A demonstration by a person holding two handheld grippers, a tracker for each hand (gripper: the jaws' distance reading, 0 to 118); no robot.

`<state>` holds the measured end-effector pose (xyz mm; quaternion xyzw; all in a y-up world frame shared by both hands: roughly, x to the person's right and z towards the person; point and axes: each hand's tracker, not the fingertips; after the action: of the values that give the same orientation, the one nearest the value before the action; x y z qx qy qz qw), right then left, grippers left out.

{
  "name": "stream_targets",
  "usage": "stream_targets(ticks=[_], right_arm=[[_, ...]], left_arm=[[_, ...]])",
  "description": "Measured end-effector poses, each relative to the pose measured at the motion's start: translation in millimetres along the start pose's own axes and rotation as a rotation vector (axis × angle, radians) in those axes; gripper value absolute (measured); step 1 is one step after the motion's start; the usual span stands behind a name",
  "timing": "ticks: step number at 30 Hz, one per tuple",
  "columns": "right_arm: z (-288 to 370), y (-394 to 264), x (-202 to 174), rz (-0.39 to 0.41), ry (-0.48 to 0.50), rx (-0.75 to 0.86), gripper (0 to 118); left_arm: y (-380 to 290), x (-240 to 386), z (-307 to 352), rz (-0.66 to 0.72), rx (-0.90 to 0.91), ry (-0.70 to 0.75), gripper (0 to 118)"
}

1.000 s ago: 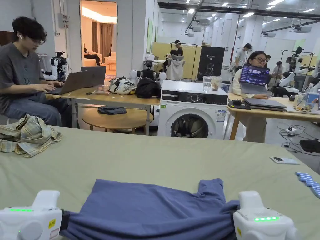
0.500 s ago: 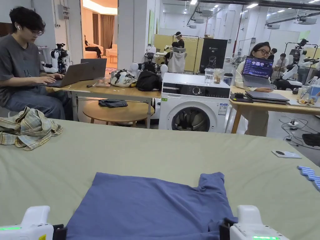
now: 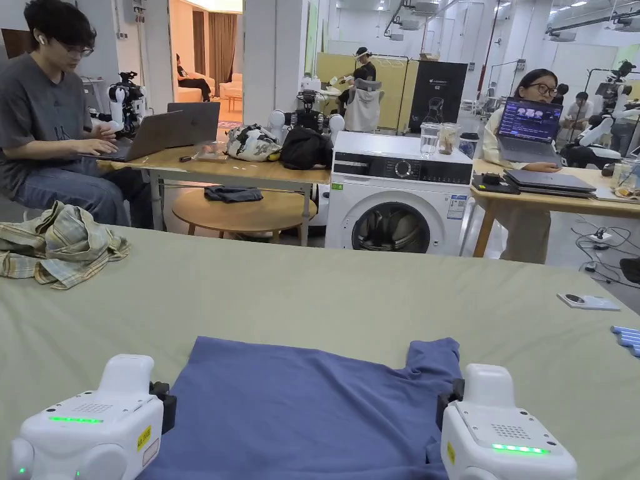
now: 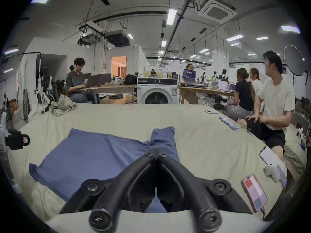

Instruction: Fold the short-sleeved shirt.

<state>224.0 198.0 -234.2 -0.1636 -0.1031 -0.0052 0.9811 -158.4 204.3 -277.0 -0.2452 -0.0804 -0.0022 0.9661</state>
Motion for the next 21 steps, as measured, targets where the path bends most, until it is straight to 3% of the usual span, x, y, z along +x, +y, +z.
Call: stream_targets(ticks=[6, 14, 18, 21], right_arm=[[-33.8, 15.2, -7.0, 0.004, 0.016, -0.036, 0], [-105.5, 21.5, -2.4, -0.013, 0.037, -0.181, 0], [-125.3, 20.3, 4.7, -0.018, 0.030, -0.222, 0], [-129.1, 21.3, 8.6, -0.012, 0.015, -0.250, 0]], left_arm=[[33.2, -21.9, -58.6, 0.051, -0.118, -0.020, 0], [100.6, -53.6, -201.1, 0.086, -0.327, -0.054, 0], [117.9, -59.9, -268.6, 0.103, -0.428, -0.090, 59], [125.5, -55.3, -303.4, 0.106, -0.440, -0.071, 61]])
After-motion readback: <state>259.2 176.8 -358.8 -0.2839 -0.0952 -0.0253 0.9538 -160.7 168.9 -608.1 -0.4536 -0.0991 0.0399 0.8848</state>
